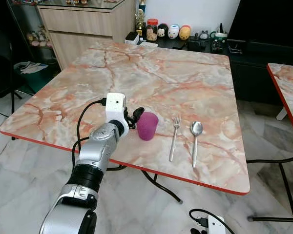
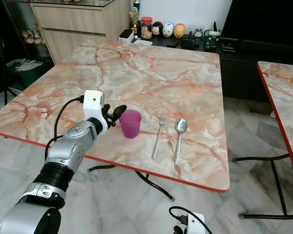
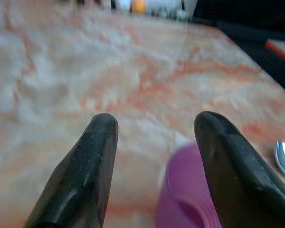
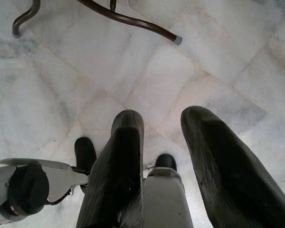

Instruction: Setting the table

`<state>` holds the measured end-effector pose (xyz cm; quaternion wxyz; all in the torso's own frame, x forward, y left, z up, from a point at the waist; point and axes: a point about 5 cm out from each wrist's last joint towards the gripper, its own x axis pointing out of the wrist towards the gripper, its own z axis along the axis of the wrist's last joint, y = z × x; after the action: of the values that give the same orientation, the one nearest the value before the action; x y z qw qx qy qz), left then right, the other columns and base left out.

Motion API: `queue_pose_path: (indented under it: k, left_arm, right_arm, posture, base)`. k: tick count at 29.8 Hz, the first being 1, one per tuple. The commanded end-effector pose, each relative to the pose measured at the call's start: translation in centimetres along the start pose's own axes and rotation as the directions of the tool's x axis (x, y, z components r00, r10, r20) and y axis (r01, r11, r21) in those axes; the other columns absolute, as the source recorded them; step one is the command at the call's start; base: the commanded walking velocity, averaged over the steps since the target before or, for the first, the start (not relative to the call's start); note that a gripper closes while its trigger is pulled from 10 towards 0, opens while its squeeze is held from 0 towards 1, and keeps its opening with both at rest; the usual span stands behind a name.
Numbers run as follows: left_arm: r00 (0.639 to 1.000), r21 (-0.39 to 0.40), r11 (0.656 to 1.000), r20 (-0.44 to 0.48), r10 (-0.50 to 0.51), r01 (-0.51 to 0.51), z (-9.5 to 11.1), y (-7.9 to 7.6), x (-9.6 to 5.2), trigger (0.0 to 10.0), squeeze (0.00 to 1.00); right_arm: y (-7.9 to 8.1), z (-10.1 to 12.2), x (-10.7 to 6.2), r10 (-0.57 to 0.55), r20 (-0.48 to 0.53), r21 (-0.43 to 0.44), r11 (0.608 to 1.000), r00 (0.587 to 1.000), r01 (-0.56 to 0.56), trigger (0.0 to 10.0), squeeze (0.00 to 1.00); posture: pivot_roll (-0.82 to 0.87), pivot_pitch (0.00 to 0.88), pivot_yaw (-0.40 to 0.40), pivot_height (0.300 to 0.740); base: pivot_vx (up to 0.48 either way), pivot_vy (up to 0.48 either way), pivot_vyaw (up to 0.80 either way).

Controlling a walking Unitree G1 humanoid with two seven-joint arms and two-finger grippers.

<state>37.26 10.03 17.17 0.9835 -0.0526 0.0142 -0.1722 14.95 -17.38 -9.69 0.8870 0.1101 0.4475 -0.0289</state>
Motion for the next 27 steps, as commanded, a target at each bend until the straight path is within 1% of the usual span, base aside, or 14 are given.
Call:
queue_pose_path:
  k: [1, 2, 3, 5, 8, 15, 17, 19, 20, 21, 23, 24, 27]
  left_arm:
    - [0.997, 0.004, 1.0, 0.075, -0.016, 0.016, 0.9, 0.0, -0.2, 10.0, 0.0]
    - [0.997, 0.004, 1.0, 0.075, -0.016, 0.016, 0.9, 0.0, -0.2, 10.0, 0.0]
    - [0.992, 0.008, 1.0, 0.124, -0.014, 0.013, 1.5, 0.1, -0.5, 10.0, 0.0]
    - [0.991, 0.008, 1.0, 0.137, -0.008, 0.006, 1.8, 0.2, -0.6, 10.0, 0.0]
    - [0.99, 0.01, 1.0, 0.14, -0.008, 0.007, 1.8, 0.4, -0.6, 10.0, 0.0]
    - [0.988, 0.007, 1.0, 0.155, -0.023, 0.023, 1.7, 0.2, -0.6, 10.0, 0.0]
    - [0.989, 0.003, 1.0, 0.148, -0.025, 0.025, 1.6, 0.2, -0.6, 10.0, 0.0]
    - [0.991, 0.006, 1.0, 0.13, -0.029, 0.029, 1.3, 0.2, -0.7, 10.0, 0.0]
    - [0.994, 0.013, 0.999, 0.106, -0.03, 0.029, 1.1, 0.3, -0.7, 10.0, 0.0]
    - [0.994, 0.013, 0.999, 0.106, -0.03, 0.029, 1.1, 0.3, -0.7, 10.0, 0.0]
    - [0.999, 0.043, 0.998, 0.033, -0.035, 0.034, 0.3, 0.4, -0.7, 10.0, 0.0]
    - [0.999, 0.048, 0.998, 0.023, -0.03, 0.029, 0.1, 0.5, -0.7, 10.0, 0.0]
    - [1.0, 0.018, 1.0, -0.002, 0.016, -0.016, -0.1, 1.0, -0.5, 10.0, 0.0]
  right_arm:
    - [0.0, 0.1, 0.0, -0.01, 0.007, 0.006, 1.0, 1.0, 0.01, 10.0, 0.0]
    - [0.0, 0.1, 0.0, -0.01, 0.007, 0.006, 1.0, 1.0, 0.01, 10.0, 0.0]
    - [-0.1, 0.2, 0.0, -0.02, 0.022, 0.007, 1.0, 1.0, 0.02, 10.0, 0.0]
    - [-0.2, 0.3, 0.0, -0.032, 0.022, -0.003, 0.999, 0.999, 0.032, 10.0, 0.0]
    - [-0.2, 0.2, 0.0, -0.025, 0.02, 0.014, 1.0, 0.999, 0.025, 10.0, 0.0]
    - [-0.3, 0.2, 0.0, -0.033, 0.015, 0.003, 0.999, 0.999, 0.033, 10.0, 0.0]
    - [-0.4, 0.1, 0.0, -0.045, -0.002, -0.014, 0.999, 0.999, 0.045, 10.0, 0.0]
    - [-0.3, 0.1, 0.0, -0.042, 0.003, -0.008, 0.999, 0.999, 0.042, 10.0, 0.0]
    - [-0.3, 0.1, 0.0, -0.037, 0.001, -0.009, 0.999, 0.999, 0.037, 10.0, 0.0]
    - [-0.3, 0.1, 0.0, -0.037, 0.001, -0.009, 0.999, 0.999, 0.037, 10.0, 0.0]
    - [-0.2, 0.1, 0.0, -0.031, 0.0, -0.009, 0.999, 1.0, 0.031, 10.0, 0.0]
    - [-0.2, 0.1, 0.0, -0.031, 0.0, -0.009, 0.999, 1.0, 0.031, 10.0, 0.0]
    - [-0.2, 0.1, 0.0, -0.03, -0.001, -0.008, 1.0, 1.0, 0.03, 10.0, 0.0]
  posture:
    - [0.09, 0.0, -0.028, 0.74]
    - [0.09, 0.0, -0.028, 0.74]
    - [0.09, 0.0, -0.03, 0.74]
    - [0.09, 0.0, -0.032, 0.74]
    - [0.09, 0.0, -0.032, 0.74]
    - [0.09, 0.0, -0.033, 0.74]
    - [0.09, 0.0, -0.033, 0.74]
    - [0.09, 0.0, -0.034, 0.74]
    - [0.09, 0.0, -0.034, 0.74]
    - [0.09, 0.0, -0.034, 0.74]
    - [0.09, 0.0, -0.033, 0.74]
    - [0.09, 0.0, -0.033, 0.74]
    - [0.09, 0.0, -0.033, 0.74]
  base:
    - [0.0, 0.0, 0.0]
    - [0.0, 0.0, 0.0]
    - [0.0, 0.0, 0.0]
    - [0.0, 0.0, 0.0]
    - [0.0, 0.0, 0.0]
    - [0.0, 0.0, 0.0]
    - [0.0, 0.0, 0.0]
    - [0.0, 0.0, 0.0]
    - [0.0, 0.0, 0.0]
    - [0.0, 0.0, 0.0]
    - [0.0, 0.0, 0.0]
    - [0.0, 0.0, 0.0]
    - [0.0, 0.0, 0.0]
